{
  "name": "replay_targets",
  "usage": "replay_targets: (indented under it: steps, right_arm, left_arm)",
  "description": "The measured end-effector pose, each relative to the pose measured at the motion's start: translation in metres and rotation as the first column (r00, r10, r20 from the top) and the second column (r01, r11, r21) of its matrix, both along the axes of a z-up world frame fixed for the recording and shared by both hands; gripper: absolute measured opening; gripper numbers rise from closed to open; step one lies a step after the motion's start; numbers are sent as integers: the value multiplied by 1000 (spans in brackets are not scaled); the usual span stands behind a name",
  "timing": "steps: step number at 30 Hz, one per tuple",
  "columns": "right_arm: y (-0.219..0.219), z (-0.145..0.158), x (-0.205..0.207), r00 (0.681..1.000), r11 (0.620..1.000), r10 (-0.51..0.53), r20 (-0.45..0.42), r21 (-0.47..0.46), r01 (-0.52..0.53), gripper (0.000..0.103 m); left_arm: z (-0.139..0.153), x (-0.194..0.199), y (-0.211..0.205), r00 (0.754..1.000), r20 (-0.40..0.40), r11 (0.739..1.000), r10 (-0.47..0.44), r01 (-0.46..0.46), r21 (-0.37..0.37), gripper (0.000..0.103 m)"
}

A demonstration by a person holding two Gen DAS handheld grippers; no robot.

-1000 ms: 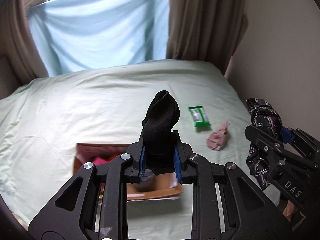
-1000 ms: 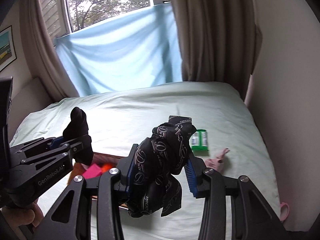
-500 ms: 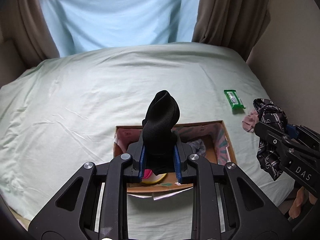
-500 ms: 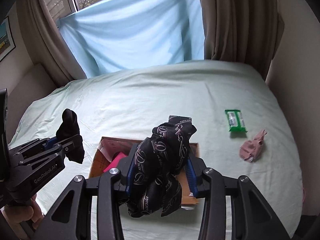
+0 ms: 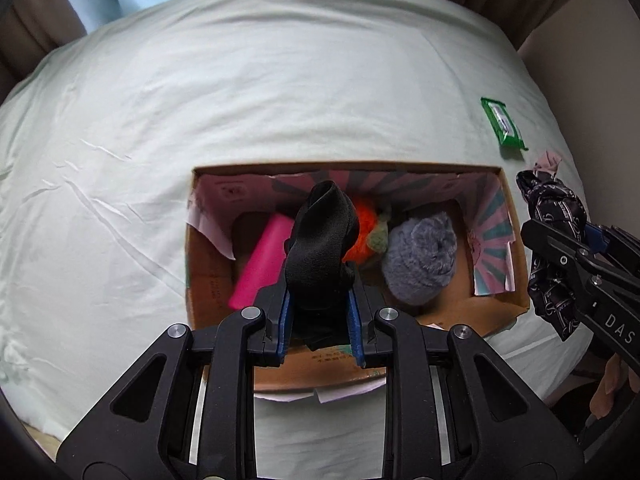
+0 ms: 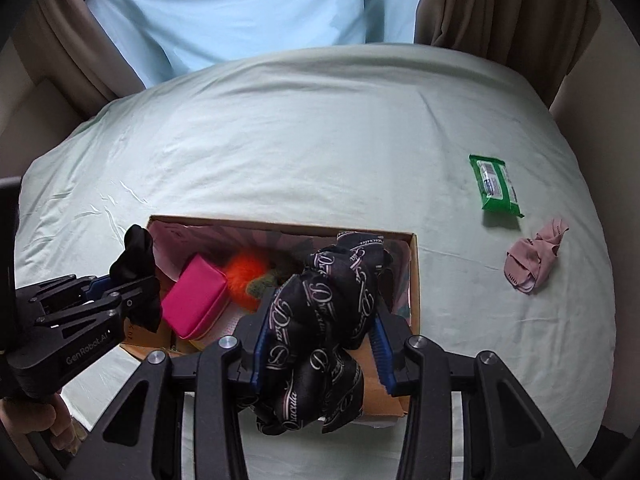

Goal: Organize soft objects
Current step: 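Open the left tool dropping the sock into the box while the right tool releases the scrunchie, then lift both tools out of the box and move toward the wipes packet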

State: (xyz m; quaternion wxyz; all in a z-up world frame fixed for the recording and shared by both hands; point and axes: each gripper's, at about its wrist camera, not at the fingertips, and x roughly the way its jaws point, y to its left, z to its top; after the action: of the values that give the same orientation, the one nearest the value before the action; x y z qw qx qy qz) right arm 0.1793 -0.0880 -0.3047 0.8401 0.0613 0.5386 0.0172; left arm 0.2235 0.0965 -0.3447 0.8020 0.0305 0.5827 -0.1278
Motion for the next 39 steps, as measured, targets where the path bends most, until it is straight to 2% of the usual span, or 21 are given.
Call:
replay_targets:
  steps: [3,7,12,13,14,15,16,17,18,19,23,32,39]
  right_arm:
    - [-9,-19,15,998,1000,-15,-57,12,15,39]
    - [-15,-37,31,995,1000,-5,-103,28,8,39]
    - [-14,-50,44,988,999,28,-152,28,-24,39]
    - [-15,-52,46,987,999,28,-159,32,-23,39]
    - [-16,-54,47,987,999,23,-162,33,-18,40]
    - [-17,-56,49,986,999,16,-167,33,-11,45]
    - [-17,-58,51,985,1000,6,-174,28,-1,51]
    - [-18,-59,51,985,1000,-7,-170,17,10,71]
    - [-19,-59,52,987,1000,-14,-159,13,17,97]
    - [-19,-58,52,988,1000,-14,-152,19,17,103]
    - [-21,-57,51,988,999,-27,-152,16,29,103]
    - [-22,-43,39,991,998,-52,-120,19,55,103]
    - [-19,-16,20,996,998,-53,-66,15,54,103]
  left_arm:
    - [-24,8,-12,997,-64,999,-34,35,12,20]
    - [-45,17,-26,993,-106,998,-59,61,19,20]
    - [-56,24,-37,988,-143,997,-66,72,35,20]
    - [-57,26,-38,986,-150,996,-69,75,37,25]
    - [-57,27,-39,986,-153,996,-71,78,41,46]
    - [-57,29,-40,984,-163,996,-77,84,42,63]
    - [-60,31,-43,978,-188,994,-88,98,44,95]
    - [-61,32,-44,976,-200,993,-90,104,57,103]
    - [-59,32,-45,978,-188,991,-85,103,86,103]
    - [-55,30,-45,985,-153,988,-83,101,118,103]
    - [-50,27,-46,984,-142,980,-109,130,150,103]
    - [-31,18,-33,990,-113,987,-86,100,124,103]
    - [-3,1,-21,996,-57,991,-74,80,107,103]
